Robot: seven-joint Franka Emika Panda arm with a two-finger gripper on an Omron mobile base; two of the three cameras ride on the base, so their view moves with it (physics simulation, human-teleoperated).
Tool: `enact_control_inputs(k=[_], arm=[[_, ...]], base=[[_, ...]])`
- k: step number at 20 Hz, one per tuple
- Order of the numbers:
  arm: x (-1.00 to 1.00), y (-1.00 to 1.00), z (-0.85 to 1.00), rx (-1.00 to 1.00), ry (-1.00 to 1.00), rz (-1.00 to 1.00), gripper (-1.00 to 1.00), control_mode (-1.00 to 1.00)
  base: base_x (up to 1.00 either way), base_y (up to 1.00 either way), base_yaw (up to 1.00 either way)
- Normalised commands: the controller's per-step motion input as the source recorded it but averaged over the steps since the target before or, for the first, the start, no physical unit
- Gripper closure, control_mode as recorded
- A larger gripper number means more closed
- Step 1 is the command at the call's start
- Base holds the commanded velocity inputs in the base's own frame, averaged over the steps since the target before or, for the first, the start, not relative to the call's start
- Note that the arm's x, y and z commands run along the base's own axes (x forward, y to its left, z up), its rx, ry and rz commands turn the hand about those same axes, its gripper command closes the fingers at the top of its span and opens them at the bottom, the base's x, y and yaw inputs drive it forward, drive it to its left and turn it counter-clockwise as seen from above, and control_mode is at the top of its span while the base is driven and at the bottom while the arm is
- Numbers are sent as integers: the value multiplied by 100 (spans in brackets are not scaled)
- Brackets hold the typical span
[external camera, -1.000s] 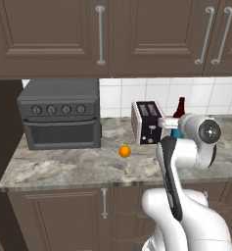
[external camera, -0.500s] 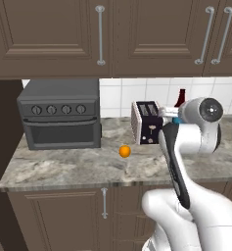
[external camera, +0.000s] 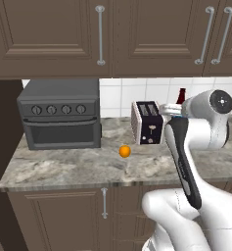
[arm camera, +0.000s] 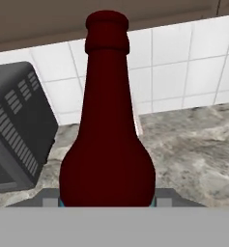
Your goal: Place the liquor and beer on the top shelf of the fridge to keep them out of children's reach, and place the orange on lower shelves for easy access.
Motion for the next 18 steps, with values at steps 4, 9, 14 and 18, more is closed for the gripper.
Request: enact_control_inputs(k=[4, 9, 14, 18], arm=[[-22, 22, -3, 0, 3, 7, 100, -100], [-34, 18, 0, -2, 2, 3, 100, -100], [-37, 0, 0, 0, 0, 1, 100, -100], [-30, 0, 0, 0, 0, 0, 100, -100]], base=[[0, 0, 0], [0, 0, 0], [0, 0, 0], [0, 0, 0]])
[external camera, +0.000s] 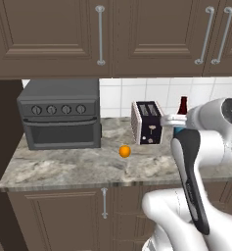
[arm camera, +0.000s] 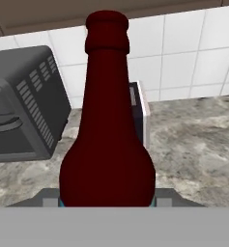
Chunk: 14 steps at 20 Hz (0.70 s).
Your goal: Place the liquor and beer on the top shelf of the fridge to keep them out of children's reach, and place the orange on lower shelves for easy access.
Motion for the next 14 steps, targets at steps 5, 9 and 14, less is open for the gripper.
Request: enact_control_inputs(k=[5, 9, 14], arm=[[-30, 0, 0, -3, 0, 1, 100, -100], [0, 0, 0, 0, 0, 0, 100, 100], [0, 0, 0, 0, 0, 0, 100, 100]], base=[[0, 0, 0], [-55, 1, 5], [-75, 21, 9]])
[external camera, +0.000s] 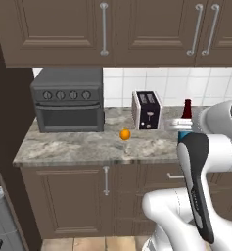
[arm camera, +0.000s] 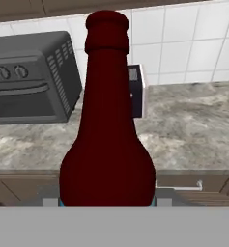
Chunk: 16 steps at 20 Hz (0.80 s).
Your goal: Place the liquor and beer on the top shelf of the fridge to keep them out of children's reach, and place the orange on lower shelves for easy access.
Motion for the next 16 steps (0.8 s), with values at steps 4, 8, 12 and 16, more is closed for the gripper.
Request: enact_control_inputs(k=[4, 8, 12, 16], arm=[[0, 0, 0, 0, 0, 0, 100, 100], [0, 0, 0, 0, 0, 0, 100, 100], [0, 0, 0, 0, 0, 0, 100, 100], [0, 0, 0, 0, 0, 0, 100, 100]], base=[[-46, 84, 12], [-11, 100, 22], [-26, 92, 27], [-52, 84, 22]])
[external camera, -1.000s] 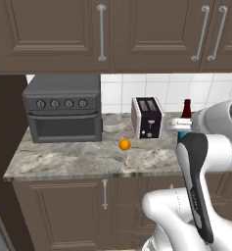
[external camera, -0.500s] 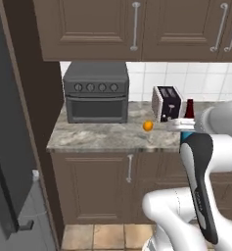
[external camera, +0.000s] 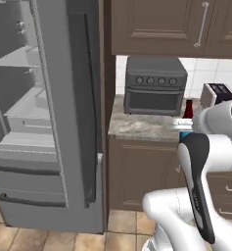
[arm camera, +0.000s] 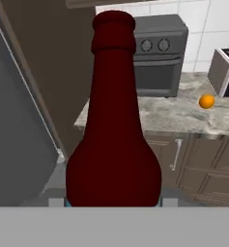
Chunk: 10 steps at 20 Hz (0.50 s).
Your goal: Place the liquor and beer on the top shelf of the fridge to keep them out of children's reach, and place the orange on lower shelves for easy access.
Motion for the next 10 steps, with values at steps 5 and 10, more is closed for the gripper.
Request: enact_control_inputs(k=[5, 10], arm=[[0, 0, 0, 0, 0, 0, 100, 100], [0, 0, 0, 0, 0, 0, 100, 100]], base=[[-76, 39, 23], [-78, 21, 23]])
